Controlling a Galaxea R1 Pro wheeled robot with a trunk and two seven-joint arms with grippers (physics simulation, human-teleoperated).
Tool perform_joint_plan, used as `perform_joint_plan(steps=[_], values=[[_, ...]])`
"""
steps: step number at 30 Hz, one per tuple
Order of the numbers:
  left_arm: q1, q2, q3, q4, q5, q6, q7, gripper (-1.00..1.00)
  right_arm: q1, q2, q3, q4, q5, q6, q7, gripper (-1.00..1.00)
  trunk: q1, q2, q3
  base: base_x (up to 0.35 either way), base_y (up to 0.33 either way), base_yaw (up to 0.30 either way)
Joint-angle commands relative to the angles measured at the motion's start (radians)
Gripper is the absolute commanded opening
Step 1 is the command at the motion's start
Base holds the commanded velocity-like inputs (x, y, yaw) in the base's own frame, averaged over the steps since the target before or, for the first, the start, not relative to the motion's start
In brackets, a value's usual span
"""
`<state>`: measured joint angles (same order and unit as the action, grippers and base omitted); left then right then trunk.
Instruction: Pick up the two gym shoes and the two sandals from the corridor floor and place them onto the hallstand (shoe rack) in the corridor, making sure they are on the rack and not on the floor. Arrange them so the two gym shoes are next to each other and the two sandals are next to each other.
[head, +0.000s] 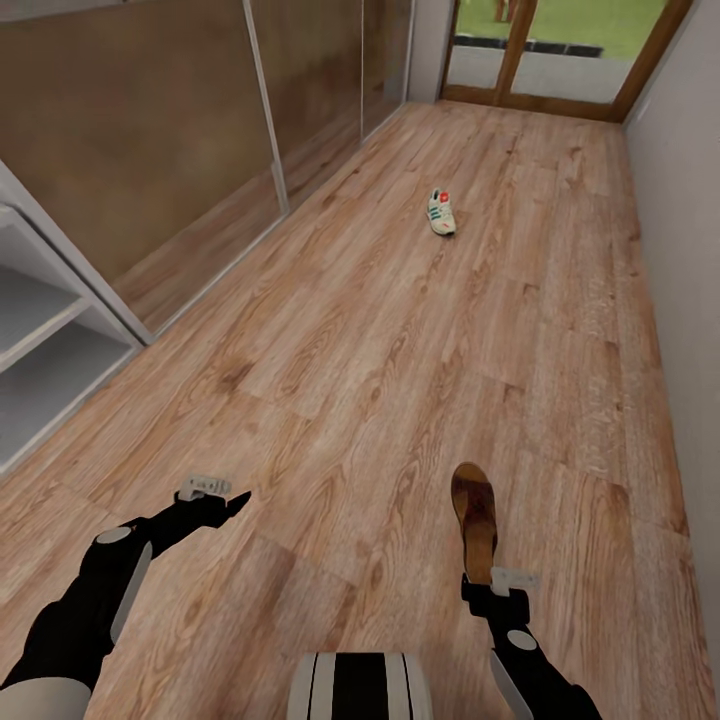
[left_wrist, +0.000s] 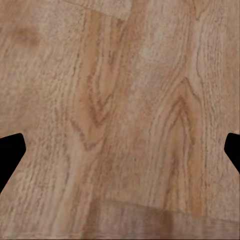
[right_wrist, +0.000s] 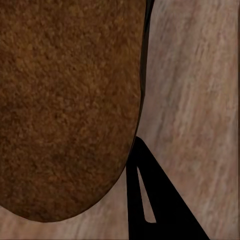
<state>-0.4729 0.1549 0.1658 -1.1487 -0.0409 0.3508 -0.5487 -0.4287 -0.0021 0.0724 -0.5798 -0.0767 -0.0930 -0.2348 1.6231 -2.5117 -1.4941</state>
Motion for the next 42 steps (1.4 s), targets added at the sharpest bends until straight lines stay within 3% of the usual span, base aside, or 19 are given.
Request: perform_joint_plan(steps=[1, 7, 21, 28, 33, 40, 42], values=[[0.004, 0.0, 0.006, 0.003, -0.004, 0.005, 0.0, 1.0, 0.0, -0.001, 0.007, 0.001, -0.01, -0.004, -0.007, -1.0, -0.001, 0.0, 0.003, 0.0, 0.0, 0.0], [0.045, 0.001, 0.029, 0.111, -0.004, -0.033, 0.069, 1.0, 0.002, -0.001, 0.009, 0.0, -0.009, -0.004, -0.006, -1.0, -0.003, 0.001, 0.027, 0.0, 0.0, 0.0], [0.067, 0.0, 0.082, 0.323, -0.001, -0.172, 0.134, 1.0, 0.004, 0.0, 0.012, 0.001, 0.001, -0.004, -0.005, -1.0, -0.01, 0.005, 0.086, 0.0, 0.0, -0.005], [0.076, -0.001, 0.108, 0.468, 0.0, -0.351, 0.141, 1.0, 0.015, 0.0, 0.012, 0.003, 0.039, -0.031, -0.005, -1.0, -0.013, 0.006, 0.123, 0.0, 0.0, -0.054], [0.088, -0.001, 0.115, 0.586, 0.002, -0.472, 0.145, 1.0, 0.054, 0.001, 0.012, 0.009, 0.063, -0.11, -0.005, -1.0, -0.015, 0.008, 0.15, 0.0, 0.0, -0.035], [0.123, -0.002, 0.134, 0.675, 0.005, -0.585, 0.19, 1.0, 0.093, 0.0, 0.012, 0.023, 0.11, -0.167, -0.005, -1.0, -0.018, 0.009, 0.188, 0.0, 0.0, -0.007], [0.146, -0.002, 0.139, 0.687, 0.007, -0.614, 0.206, 1.0, 0.097, 0.001, 0.012, 0.039, 0.141, -0.175, -0.006, -1.0, -0.019, 0.01, 0.199, 0.0, 0.0, -0.002]])
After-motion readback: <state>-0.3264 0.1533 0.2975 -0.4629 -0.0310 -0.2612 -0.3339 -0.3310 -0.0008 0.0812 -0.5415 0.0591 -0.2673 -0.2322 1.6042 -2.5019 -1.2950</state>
